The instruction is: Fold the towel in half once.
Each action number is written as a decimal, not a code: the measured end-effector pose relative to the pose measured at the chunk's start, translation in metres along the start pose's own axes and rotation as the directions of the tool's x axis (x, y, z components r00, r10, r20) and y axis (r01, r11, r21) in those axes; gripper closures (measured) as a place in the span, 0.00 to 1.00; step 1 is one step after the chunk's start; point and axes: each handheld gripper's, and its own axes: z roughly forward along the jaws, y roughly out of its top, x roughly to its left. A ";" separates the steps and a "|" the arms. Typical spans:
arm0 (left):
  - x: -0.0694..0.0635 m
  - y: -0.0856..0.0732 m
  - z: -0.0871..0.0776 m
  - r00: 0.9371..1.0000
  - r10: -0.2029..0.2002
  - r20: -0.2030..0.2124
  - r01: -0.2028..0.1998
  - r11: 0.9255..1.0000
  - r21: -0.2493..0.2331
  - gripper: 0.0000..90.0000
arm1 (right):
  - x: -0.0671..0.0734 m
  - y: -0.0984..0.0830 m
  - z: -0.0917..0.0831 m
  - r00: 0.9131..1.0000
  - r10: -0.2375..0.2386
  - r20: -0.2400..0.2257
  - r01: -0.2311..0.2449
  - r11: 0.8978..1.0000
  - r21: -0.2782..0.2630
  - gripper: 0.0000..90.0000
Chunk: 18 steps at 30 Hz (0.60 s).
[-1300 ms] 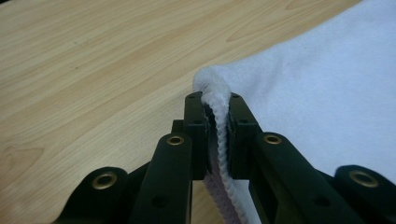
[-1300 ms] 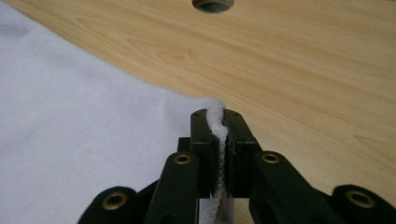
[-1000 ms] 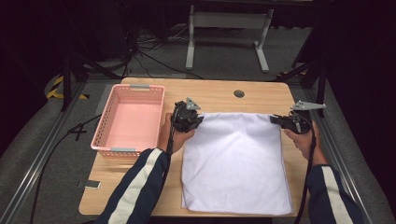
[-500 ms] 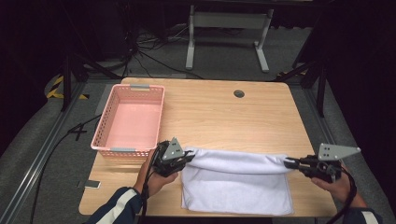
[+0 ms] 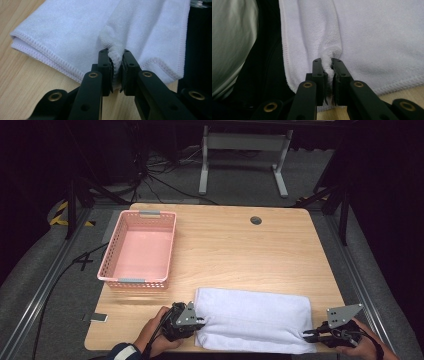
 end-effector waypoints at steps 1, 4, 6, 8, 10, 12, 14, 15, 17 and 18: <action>0.003 0.001 0.002 1.000 0.007 0.002 -0.007 1.000 0.001 0.89 | -0.001 0.001 0.001 1.000 -0.002 0.015 0.002 1.000 0.000 0.91; 0.014 0.006 0.007 0.999 -0.016 -0.047 0.017 1.000 0.015 0.90 | -0.008 0.003 0.005 0.999 0.005 0.038 -0.004 1.000 -0.007 0.92; 0.023 0.010 0.010 0.996 -0.029 -0.081 0.031 0.999 0.024 0.90 | -0.015 0.006 0.007 0.997 0.022 0.071 -0.020 1.000 -0.023 0.92; 0.034 0.013 0.012 0.992 -0.052 -0.113 0.055 0.998 0.018 0.90 | -0.022 0.010 0.008 0.993 0.029 0.116 -0.026 0.999 -0.030 0.92; 0.037 0.018 0.009 0.987 -0.045 -0.156 0.046 0.999 0.007 0.90 | -0.027 0.016 0.009 0.987 0.025 0.161 -0.018 0.999 -0.043 0.92; 0.035 0.022 -0.004 0.986 -0.037 -0.162 0.029 0.998 -0.055 0.91 | -0.028 0.018 0.005 0.984 0.026 0.179 -0.012 0.997 -0.076 0.92; 0.029 0.024 -0.016 0.988 -0.041 -0.147 0.024 0.993 -0.117 0.90 | -0.024 0.018 -0.007 0.984 0.020 0.179 0.005 0.990 -0.139 0.91; 0.024 0.025 -0.023 0.989 -0.036 -0.146 0.016 0.991 -0.136 0.90 | -0.021 0.017 -0.012 0.982 0.024 0.186 0.007 0.986 -0.164 0.90; 0.014 0.023 -0.032 0.991 -0.032 -0.129 0.008 0.983 -0.185 0.89 | -0.015 0.014 -0.021 0.980 0.010 0.201 0.024 0.986 -0.165 0.89; 0.008 0.021 -0.035 0.991 -0.028 -0.127 0.002 0.980 -0.200 0.89 | -0.011 0.012 -0.023 0.979 0.000 0.201 0.032 0.987 -0.156 0.89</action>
